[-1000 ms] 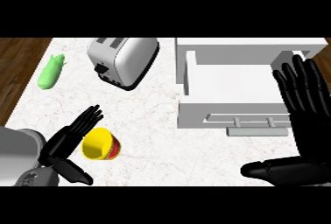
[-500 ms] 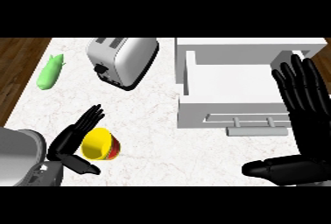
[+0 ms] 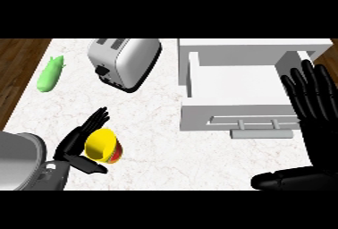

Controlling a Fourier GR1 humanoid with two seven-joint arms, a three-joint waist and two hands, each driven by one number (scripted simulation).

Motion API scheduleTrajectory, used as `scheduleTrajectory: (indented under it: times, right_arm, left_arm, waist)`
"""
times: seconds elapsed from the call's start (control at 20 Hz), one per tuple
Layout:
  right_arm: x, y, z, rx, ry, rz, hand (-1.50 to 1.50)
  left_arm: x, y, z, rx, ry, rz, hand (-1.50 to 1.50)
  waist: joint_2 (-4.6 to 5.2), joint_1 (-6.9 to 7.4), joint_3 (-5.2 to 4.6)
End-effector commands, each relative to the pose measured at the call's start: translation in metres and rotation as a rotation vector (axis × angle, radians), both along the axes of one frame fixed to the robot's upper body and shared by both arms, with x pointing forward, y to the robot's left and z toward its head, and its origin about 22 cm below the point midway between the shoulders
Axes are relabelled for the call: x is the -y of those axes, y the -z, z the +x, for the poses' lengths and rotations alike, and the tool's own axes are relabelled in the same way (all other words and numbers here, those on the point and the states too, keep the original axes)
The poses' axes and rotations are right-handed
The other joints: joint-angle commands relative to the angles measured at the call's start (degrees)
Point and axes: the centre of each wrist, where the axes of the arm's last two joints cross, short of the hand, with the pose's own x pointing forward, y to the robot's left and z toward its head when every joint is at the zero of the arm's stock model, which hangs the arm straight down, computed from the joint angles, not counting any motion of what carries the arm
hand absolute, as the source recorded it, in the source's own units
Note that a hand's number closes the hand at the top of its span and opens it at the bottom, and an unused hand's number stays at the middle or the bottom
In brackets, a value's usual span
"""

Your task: Pick up the cup, place it into the drawer and close the drawer

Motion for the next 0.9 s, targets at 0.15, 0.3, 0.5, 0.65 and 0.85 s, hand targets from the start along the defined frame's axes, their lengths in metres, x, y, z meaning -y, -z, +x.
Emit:
scheduleTrajectory:
  times: [0.15,0.3,0.5,0.65,0.85]
  right_arm:
    - [0.01,-0.013,0.011,-0.002,0.01,0.016,-1.5]
    - [-0.016,0.007,-0.008,-0.001,0.007,0.023,-1.5]
    - [-0.001,-0.009,-0.012,0.014,-0.018,0.015,-1.5]
    - [0.002,0.002,-0.004,-0.012,-0.005,0.003,-1.5]
    - [0.008,-0.012,-0.01,0.0,-0.001,-0.008,-1.5]
  left_arm:
    - [0.004,-0.001,0.009,0.04,0.117,-0.129,-1.5]
    - [0.004,0.012,-0.003,0.029,0.099,-0.16,-1.5]
    - [0.017,0.018,0.001,0.019,0.092,-0.187,-1.5]
    - [0.021,0.01,0.01,-0.003,0.114,-0.185,-1.5]
    - [0.013,0.027,-0.014,-0.047,0.129,-0.258,-1.5]
  waist:
    - [0.01,0.23,0.0]
    - [0.02,-0.13,-0.04]
    - [0.09,-0.54,-0.07]
    - [-0.05,0.21,0.02]
    - [0.0,-0.15,-0.04]
